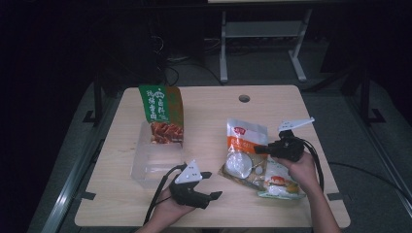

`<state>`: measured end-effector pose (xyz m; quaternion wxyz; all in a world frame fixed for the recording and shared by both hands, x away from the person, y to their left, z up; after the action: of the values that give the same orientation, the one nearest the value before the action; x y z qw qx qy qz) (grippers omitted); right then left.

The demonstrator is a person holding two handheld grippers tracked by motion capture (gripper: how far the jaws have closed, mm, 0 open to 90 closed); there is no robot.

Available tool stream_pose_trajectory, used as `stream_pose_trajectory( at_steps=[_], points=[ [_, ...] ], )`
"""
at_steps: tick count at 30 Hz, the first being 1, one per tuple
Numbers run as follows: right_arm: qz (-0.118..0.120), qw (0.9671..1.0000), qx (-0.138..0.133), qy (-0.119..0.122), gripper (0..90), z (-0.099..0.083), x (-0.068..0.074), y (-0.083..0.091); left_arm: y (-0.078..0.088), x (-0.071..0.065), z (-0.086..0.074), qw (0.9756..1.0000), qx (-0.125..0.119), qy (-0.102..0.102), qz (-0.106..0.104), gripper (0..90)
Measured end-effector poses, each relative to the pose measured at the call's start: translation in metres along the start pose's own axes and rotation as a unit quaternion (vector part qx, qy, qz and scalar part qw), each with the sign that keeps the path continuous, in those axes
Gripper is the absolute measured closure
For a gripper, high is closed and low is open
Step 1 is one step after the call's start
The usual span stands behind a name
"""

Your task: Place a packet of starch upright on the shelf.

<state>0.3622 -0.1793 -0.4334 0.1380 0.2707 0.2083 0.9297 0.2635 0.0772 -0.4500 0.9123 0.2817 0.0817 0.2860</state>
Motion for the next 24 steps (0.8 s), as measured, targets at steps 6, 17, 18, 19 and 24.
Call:
stream_pose_trajectory(
  at_steps=[6,17,18,19,24],
  points=[
    [0.011,0.9988,-0.003,0.047,89.6,0.0,0.017,-0.003,-0.014,0.005,0.014,0.9999,-0.001,0.013,0.003,29.5],
    [0.029,0.9957,0.004,0.088,89.6,-0.001,0.031,-0.003,-0.044,0.02,0.025,0.9986,0.014,0.032,0.04,31.5],
    [0.032,0.9955,0.005,0.089,89.6,-0.001,0.032,-0.003,-0.046,0.021,0.024,0.9983,0.016,0.038,0.041,32.2],
    [0.032,0.9955,0.005,0.089,89.6,-0.001,0.032,-0.003,-0.046,0.021,0.024,0.9983,0.016,0.038,0.041,32.4],
    [0.039,0.9939,0.008,0.103,89.6,-0.001,0.036,-0.004,-0.055,0.025,0.024,0.9974,0.024,0.05,0.047,35.4]
  ],
)
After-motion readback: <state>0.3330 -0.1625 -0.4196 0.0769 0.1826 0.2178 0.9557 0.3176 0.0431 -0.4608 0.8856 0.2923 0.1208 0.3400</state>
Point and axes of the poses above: each handheld gripper's, and its own axes: y roughly backward along the jaws, z roughly out of its top, x roughly to its left, the point moved 5 cm from there along -y, roughly forward along the jaws, and after that the axes turned 11 degrees about z, right-handed, at the moved point
